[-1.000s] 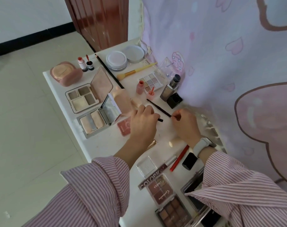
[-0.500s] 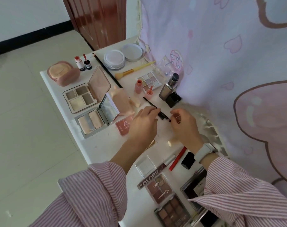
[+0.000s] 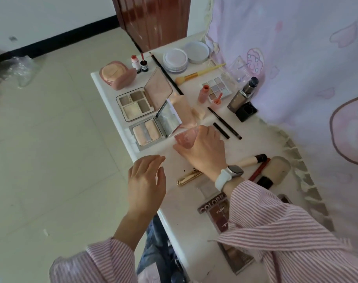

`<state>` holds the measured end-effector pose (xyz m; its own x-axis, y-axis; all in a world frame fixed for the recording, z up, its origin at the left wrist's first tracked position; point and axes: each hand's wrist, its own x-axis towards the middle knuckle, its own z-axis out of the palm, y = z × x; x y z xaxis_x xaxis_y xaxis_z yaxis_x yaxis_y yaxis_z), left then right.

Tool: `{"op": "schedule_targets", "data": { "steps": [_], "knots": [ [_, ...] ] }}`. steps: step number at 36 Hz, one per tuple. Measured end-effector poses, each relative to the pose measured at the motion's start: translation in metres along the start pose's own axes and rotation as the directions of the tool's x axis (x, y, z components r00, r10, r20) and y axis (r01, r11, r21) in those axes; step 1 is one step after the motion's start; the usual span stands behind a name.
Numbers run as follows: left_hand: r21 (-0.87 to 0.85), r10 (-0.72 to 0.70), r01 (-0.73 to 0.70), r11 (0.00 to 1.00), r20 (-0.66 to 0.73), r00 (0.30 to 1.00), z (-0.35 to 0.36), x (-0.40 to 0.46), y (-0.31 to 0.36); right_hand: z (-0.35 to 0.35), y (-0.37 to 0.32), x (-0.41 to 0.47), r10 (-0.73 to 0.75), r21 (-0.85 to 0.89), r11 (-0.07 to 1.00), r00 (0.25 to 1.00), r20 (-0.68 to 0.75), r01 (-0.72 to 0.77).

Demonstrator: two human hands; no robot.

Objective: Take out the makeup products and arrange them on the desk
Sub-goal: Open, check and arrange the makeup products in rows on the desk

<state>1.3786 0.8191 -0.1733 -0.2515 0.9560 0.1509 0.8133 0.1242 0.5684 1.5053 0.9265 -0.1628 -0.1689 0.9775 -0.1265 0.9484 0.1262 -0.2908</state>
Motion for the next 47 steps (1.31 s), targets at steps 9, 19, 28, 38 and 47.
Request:
{"op": "schedule_targets", "data": {
  "steps": [9, 19, 28, 38, 47],
  "knots": [
    [-0.186, -0.114, 0.128, 0.974, 0.085, 0.990, -0.004, -0.007, -0.001, -0.010, 0.000, -0.008, 0.001, 0.076, 0.997, 0.999, 0.044, -0.004],
    [-0.631, -0.252, 0.775, 0.014, 0.748, 0.614, -0.030, 0.017, 0.021, -0.040, -0.009, -0.052, -0.393, 0.439, 0.840, 0.916, 0.086, 0.319],
    [-0.698, -0.175, 0.705, -0.124, 0.715, 0.677, -0.038, 0.016, 0.018, -0.039, -0.013, -0.060, -0.527, 0.282, 0.815, 0.850, 0.000, 0.506],
    [-0.720, -0.231, 0.681, -0.133, 0.691, 0.685, -0.032, 0.014, 0.031, -0.050, -0.008, -0.056, -0.556, 0.193, 0.822, 0.829, 0.067, 0.536],
    [-0.661, -0.195, 0.743, -0.105, 0.746, 0.637, -0.028, 0.024, 0.034, -0.059, 0.006, -0.041, -0.452, 0.189, 0.883, 0.888, 0.090, 0.430]
  ]
}}
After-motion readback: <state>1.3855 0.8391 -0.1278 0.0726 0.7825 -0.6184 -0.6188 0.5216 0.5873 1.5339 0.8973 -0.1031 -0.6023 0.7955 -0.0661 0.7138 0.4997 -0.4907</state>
